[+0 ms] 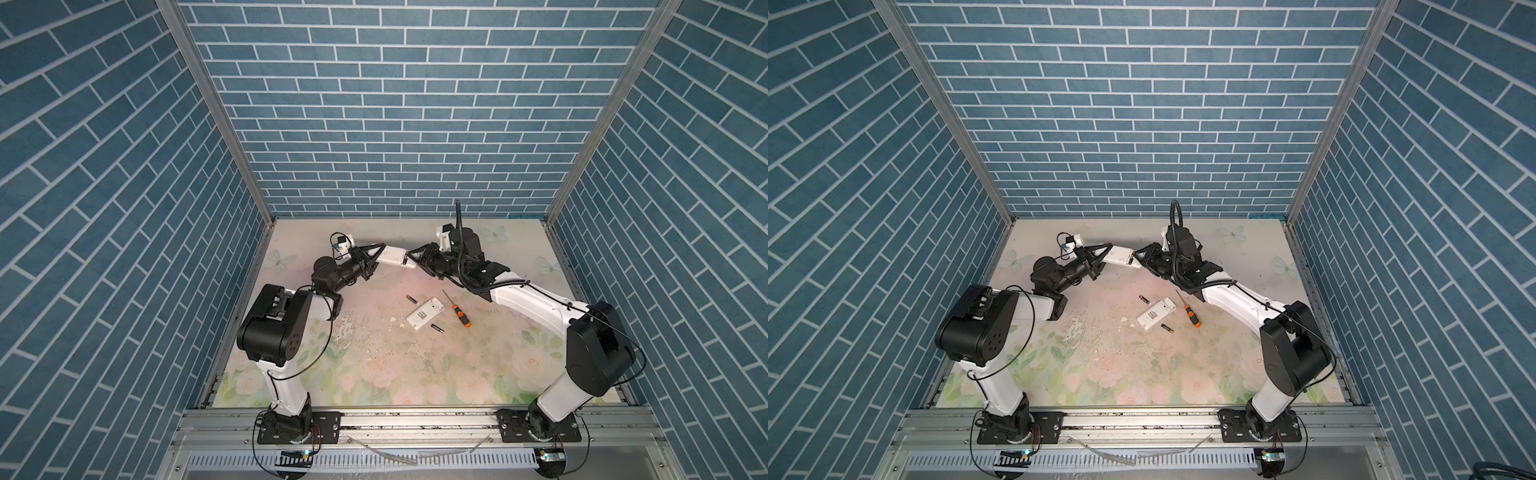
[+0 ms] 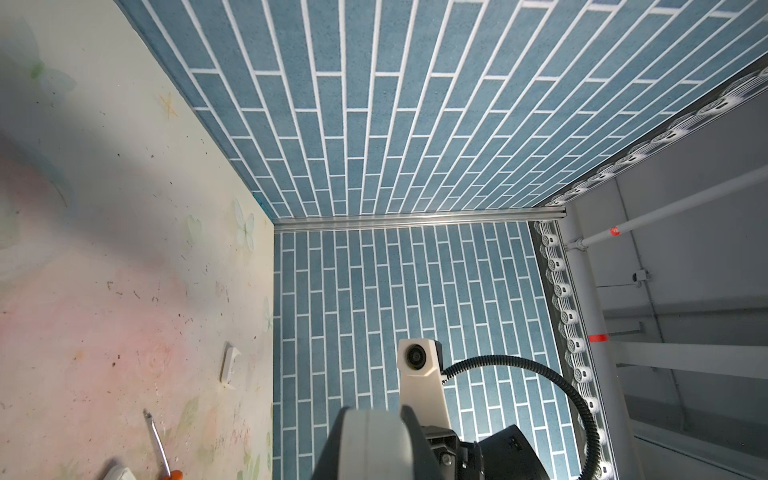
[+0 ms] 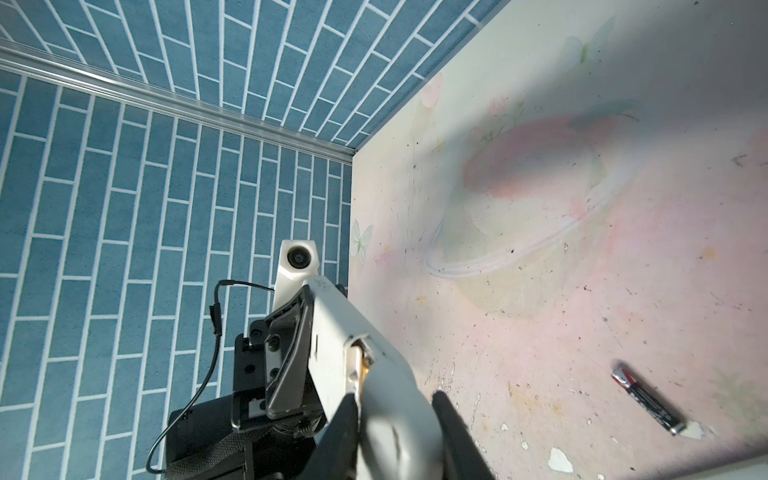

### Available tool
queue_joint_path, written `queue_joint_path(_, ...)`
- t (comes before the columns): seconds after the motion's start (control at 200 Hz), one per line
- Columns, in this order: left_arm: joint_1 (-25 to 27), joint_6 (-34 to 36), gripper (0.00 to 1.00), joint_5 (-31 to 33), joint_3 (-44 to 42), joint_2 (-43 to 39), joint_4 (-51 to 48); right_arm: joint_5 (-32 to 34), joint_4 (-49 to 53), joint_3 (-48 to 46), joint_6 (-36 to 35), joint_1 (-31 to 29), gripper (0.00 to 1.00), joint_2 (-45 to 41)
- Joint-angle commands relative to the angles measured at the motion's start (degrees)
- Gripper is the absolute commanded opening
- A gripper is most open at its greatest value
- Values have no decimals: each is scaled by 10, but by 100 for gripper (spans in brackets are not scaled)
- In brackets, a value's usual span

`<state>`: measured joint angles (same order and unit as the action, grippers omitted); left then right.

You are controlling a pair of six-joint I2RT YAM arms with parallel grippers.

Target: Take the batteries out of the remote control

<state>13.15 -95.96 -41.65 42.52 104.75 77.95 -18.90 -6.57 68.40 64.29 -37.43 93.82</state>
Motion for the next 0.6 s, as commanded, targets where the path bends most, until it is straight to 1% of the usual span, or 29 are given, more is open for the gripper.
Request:
queue_joint_path(0.0,-4,8,0,-9,11,6,27,-7,-15,-20,13,3,31,-23)
queue_joint_path(0.24,-7,8,0,-10,11,5,27,-6,-18,-24,13,4,31,-27)
queue_joint_path(0.32,-8,8,0,-10,11,6,27,-6,-19,-25,13,5,27,-27)
queue_joint_path(0.595,-8,9,0,-11,9,7,27,-10,-23,-25,14,4,21,-25)
